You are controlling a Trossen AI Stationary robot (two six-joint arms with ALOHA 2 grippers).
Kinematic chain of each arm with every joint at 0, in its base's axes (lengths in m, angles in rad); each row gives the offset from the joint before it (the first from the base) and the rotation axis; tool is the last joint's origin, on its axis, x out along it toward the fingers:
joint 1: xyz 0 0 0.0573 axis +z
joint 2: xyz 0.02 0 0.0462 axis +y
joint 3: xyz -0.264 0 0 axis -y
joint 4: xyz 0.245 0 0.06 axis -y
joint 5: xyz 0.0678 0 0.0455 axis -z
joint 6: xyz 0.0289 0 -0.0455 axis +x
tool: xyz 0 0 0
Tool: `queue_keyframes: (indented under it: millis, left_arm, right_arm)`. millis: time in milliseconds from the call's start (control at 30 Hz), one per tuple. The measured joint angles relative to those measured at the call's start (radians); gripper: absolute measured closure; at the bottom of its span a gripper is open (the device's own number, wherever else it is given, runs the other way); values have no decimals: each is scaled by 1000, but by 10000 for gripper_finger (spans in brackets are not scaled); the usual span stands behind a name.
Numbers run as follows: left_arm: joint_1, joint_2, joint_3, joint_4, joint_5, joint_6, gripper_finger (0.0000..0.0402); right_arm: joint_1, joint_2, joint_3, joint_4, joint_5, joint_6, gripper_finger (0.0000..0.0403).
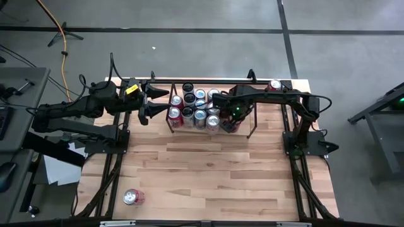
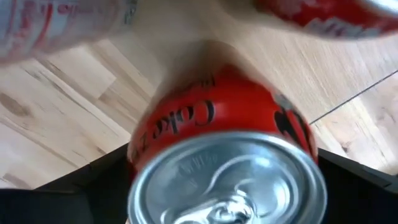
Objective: Place canned beverage on shelf
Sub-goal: Put the red and black soda can and align the it with the other red and white soda can on the shelf
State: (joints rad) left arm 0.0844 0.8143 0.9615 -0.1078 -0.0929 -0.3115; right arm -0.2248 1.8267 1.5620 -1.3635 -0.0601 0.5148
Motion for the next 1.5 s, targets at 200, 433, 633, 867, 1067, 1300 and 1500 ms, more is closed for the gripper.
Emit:
queue_keyframes:
  millis: [200,433,633,867,1067,1300,1500]
  left_arm:
    - [0,0,0,0,0,-1,126]
    - [0,0,0,0,0,-1,126]
    - [0,0,0,0,0,-1,126]
    - [0,0,0,0,0,-2,126]
    - [0,0,0,0,0,-2,126]
    - [0,0,0,0,0,-1,126]
    - [0,0,0,0,0,-1,126]
  right_arm:
    - [0,0,0,-39,0,-54,27]
    - [1,-1,18,-67,52,-139,27]
    - [1,-2,92,-97,90,-278,27]
    - [1,-3,140,-161,90,-386,27]
    - [9,-3,145,-200,98,-438,27]
    - [25,-3,145,-208,105,-460,27]
    - [25,-3,145,-208,106,-463,27]
